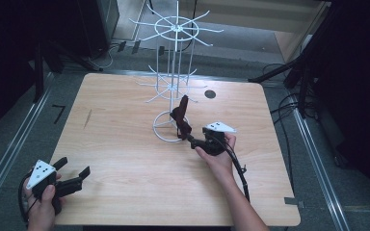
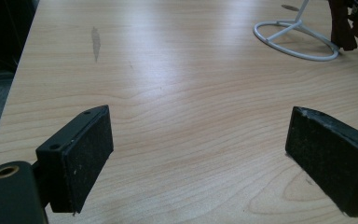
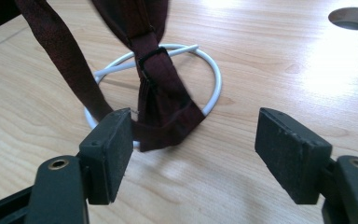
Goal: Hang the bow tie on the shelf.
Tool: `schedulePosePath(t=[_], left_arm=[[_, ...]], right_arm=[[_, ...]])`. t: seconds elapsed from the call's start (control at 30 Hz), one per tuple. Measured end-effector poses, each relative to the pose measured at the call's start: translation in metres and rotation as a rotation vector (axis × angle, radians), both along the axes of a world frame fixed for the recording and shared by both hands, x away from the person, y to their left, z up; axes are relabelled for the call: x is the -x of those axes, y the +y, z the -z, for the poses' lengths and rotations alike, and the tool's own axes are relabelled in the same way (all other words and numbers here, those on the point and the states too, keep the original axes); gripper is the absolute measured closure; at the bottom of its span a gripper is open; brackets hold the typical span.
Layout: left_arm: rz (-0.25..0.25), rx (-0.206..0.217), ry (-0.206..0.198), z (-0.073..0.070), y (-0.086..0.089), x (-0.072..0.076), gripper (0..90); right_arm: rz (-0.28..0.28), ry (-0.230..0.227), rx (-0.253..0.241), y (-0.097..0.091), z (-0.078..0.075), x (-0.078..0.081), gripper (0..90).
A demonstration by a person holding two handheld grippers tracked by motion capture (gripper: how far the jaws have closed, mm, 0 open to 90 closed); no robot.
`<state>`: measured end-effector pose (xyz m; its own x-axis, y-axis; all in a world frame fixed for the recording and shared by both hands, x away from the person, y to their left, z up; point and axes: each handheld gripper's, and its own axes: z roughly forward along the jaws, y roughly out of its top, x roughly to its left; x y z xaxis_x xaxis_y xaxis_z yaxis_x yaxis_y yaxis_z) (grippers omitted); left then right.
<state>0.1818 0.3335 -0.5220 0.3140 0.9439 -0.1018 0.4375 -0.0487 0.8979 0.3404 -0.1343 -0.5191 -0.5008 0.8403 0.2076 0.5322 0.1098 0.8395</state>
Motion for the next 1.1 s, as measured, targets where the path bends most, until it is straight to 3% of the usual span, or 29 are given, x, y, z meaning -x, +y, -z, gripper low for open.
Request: schedulePosePath(t=[0.53,1.1], left_arm=[[-0.026,-0.015,0.033,0.0,0.0,-0.008,8.1],[-0.072,-0.048,0.061,0.0,-0.005,-0.021,8.3]], right_arm=[[0.014,-0.036,-0.007,-0.038,-0.004,0.025,23.1],[0.138,-0.043,-0.03,-0.09,0.002,0.044,22.8]])
